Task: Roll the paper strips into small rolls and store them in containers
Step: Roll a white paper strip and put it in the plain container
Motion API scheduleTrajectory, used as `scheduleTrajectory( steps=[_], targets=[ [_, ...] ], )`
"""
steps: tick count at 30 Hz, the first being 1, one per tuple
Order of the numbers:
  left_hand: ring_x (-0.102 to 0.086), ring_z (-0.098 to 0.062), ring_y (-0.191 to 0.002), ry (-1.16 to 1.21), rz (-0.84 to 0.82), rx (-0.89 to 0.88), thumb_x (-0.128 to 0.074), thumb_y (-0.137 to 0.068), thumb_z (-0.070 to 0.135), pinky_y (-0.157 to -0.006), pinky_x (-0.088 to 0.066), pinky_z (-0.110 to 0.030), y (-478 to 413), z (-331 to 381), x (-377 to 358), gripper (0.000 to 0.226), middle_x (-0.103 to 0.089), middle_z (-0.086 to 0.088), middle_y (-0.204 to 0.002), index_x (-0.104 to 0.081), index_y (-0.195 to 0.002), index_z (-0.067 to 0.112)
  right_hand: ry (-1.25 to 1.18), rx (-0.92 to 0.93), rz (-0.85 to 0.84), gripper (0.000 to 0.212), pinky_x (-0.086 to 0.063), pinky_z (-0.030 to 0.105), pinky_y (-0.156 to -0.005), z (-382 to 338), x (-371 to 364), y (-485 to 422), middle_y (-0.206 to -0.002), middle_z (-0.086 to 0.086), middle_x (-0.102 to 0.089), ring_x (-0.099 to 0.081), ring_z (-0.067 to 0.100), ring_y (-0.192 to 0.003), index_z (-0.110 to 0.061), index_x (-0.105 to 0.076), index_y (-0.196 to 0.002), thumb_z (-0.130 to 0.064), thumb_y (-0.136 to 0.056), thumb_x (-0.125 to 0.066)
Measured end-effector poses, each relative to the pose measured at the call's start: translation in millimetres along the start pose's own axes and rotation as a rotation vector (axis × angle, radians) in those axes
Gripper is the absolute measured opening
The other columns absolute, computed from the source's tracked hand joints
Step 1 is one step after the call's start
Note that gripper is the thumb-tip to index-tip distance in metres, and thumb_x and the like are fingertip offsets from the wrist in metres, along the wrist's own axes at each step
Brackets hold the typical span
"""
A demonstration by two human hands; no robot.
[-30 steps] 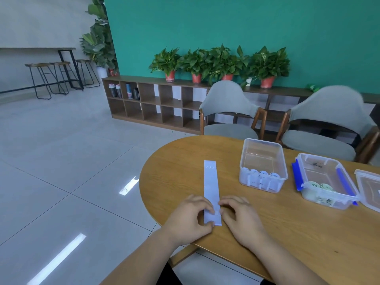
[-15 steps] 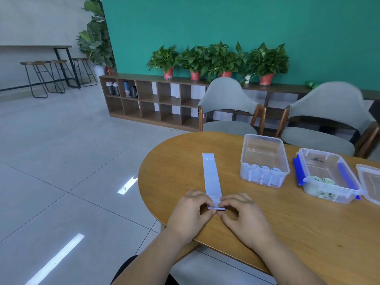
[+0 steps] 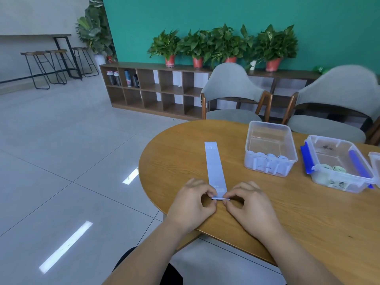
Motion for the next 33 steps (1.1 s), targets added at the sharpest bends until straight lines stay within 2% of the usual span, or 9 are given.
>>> scheduleTrajectory(
  steps=[4, 10, 16, 23, 30, 33],
  targets=[
    [-0.057, -0.006, -0.097, -0.01, 0.0, 0.01, -0.073, -0.08, 0.024, -0.084, -0.049, -0.026, 0.9, 1.5, 0.6, 0.009, -0.067, 0.018, -0.09, -0.075, -0.087, 0.029, -0.002, 0.007, -0.008, 0.014, -0.049, 0.023, -0.082, -2.8, 0.9, 0.5, -0.09, -0.025, -0.064, -0.054, 0.002, -0.094, -0.035, -0.079, -0.089, -0.028, -0.08, -0.086],
    [-0.059, -0.003, -0.099, 0.013, 0.005, 0.036, -0.075, -0.082, 0.02, -0.084, -0.049, -0.019, 0.7, 1.6, 3.0, 0.014, -0.067, 0.02, -0.088, -0.074, -0.09, 0.03, -0.016, 0.001, -0.014, 0.012, -0.05, 0.026, -0.081, -3.1, 2.5, -0.8, -0.09, -0.026, -0.066, -0.055, 0.001, -0.092, -0.035, -0.08, -0.093, -0.027, -0.085, -0.083],
    [-0.063, -0.007, -0.1, 0.085, 0.001, 0.097, -0.074, -0.082, 0.019, -0.084, -0.053, -0.021, 2.9, 0.7, 4.2, 0.015, -0.067, 0.019, -0.087, -0.072, -0.091, 0.031, -0.056, -0.07, -0.022, 0.018, -0.042, 0.017, -0.074, -2.7, 6.6, -1.1, -0.08, -0.026, -0.068, -0.054, -0.001, -0.084, -0.036, -0.076, -0.097, -0.025, -0.085, -0.083],
    [-0.06, -0.009, -0.102, 0.077, -0.009, 0.099, -0.074, -0.082, 0.019, -0.084, -0.052, -0.025, 0.9, -0.3, 4.0, 0.014, -0.069, 0.02, -0.085, -0.073, -0.087, 0.032, -0.104, -0.126, -0.027, 0.02, -0.035, 0.008, -0.07, -2.9, 7.1, -2.0, -0.077, -0.025, -0.069, -0.056, -0.002, -0.084, -0.035, -0.072, -0.087, -0.02, -0.082, -0.084],
    [-0.052, -0.004, -0.1, -0.038, 0.008, 0.084, -0.075, -0.085, 0.027, -0.083, -0.047, -0.022, -2.0, -2.8, 3.2, 0.007, -0.061, 0.021, -0.085, -0.073, -0.087, 0.033, -0.066, -0.134, -0.027, 0.017, -0.033, 0.011, -0.069, -0.7, 5.9, -2.6, -0.077, -0.026, -0.068, -0.055, -0.003, -0.086, -0.036, -0.072, -0.087, -0.025, -0.083, -0.084],
    [-0.05, -0.003, -0.098, -0.055, -0.001, 0.088, -0.074, -0.085, 0.029, -0.084, -0.046, -0.021, -3.1, -3.3, 2.1, 0.004, -0.06, 0.02, -0.083, -0.074, -0.086, 0.033, -0.015, -0.121, -0.028, 0.018, -0.039, 0.016, -0.072, 1.4, 3.1, -2.8, -0.079, -0.026, -0.066, -0.054, -0.001, -0.086, -0.038, -0.07, -0.087, -0.028, -0.084, -0.084]
  ],
)
Point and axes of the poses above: each hand's wrist, its own y-axis away from the middle knuckle, its own x-axis out of the back of the hand, z = x × y, the point moved 5 cm from there along -y, towards the middle knuckle
